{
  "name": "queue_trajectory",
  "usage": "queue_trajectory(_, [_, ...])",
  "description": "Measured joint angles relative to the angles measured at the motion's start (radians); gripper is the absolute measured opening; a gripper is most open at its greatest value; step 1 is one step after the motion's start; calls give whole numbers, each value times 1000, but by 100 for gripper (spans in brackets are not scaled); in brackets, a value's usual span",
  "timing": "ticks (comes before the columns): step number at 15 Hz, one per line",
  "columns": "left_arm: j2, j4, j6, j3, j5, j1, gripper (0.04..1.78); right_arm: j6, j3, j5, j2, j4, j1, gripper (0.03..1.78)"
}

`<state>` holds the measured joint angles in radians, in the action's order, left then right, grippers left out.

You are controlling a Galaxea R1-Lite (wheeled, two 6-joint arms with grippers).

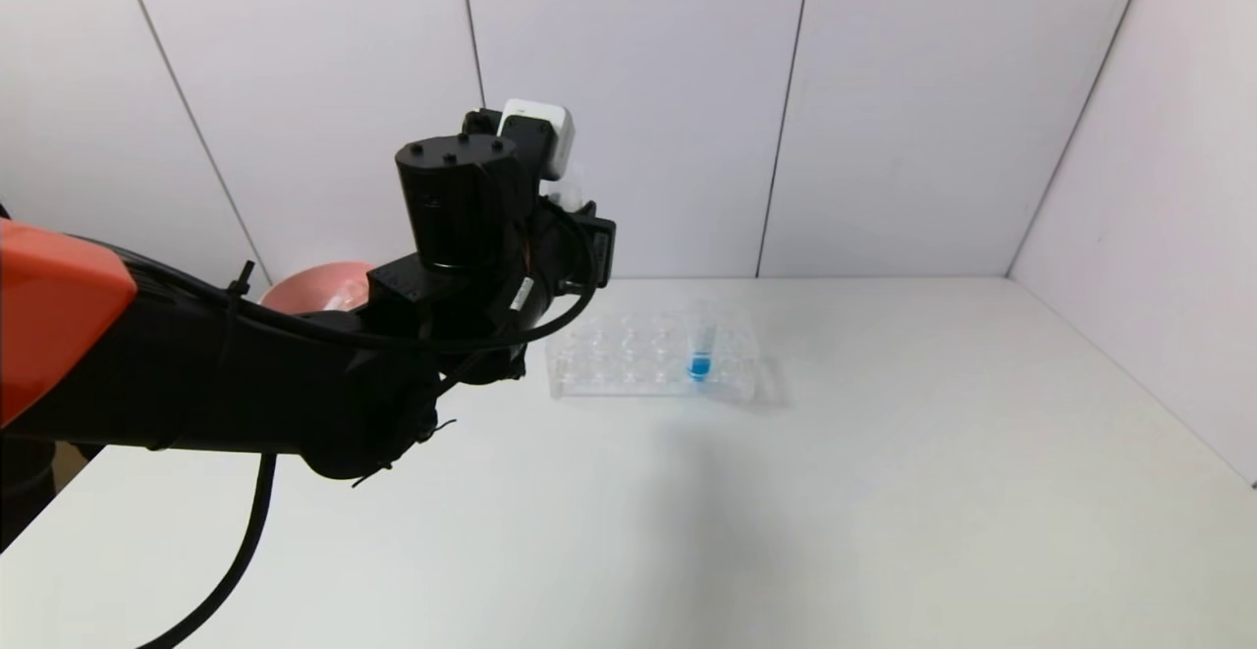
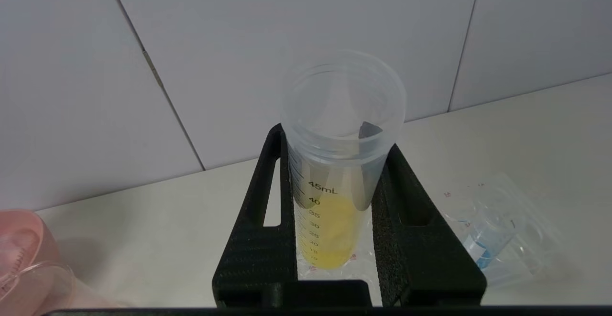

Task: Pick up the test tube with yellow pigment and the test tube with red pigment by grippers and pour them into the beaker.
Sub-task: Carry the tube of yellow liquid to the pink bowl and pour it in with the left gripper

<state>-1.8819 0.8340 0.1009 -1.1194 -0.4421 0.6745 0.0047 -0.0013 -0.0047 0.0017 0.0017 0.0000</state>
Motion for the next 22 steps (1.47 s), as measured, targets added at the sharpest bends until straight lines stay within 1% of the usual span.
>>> queue_trajectory(3, [3, -8, 0, -8, 1, -41, 46, 0, 0, 0, 0, 0, 0, 170])
queue_trajectory(8, [8, -34, 0, -3, 9, -148, 46, 0, 0, 0, 0, 0, 0, 170])
queue_trajectory(14, [7, -42, -2, -2, 93, -304, 46, 0, 0, 0, 0, 0, 0, 170])
queue_trajectory(17, [13, -90, -3, -3, 128, -387, 46, 0, 0, 0, 0, 0, 0, 170])
queue_trajectory(19, [19, -100, -4, -2, 157, -436, 46, 0, 0, 0, 0, 0, 0, 170])
queue_trajectory(22, [23, -101, -9, 2, 168, -498, 46, 0, 0, 0, 0, 0, 0, 170])
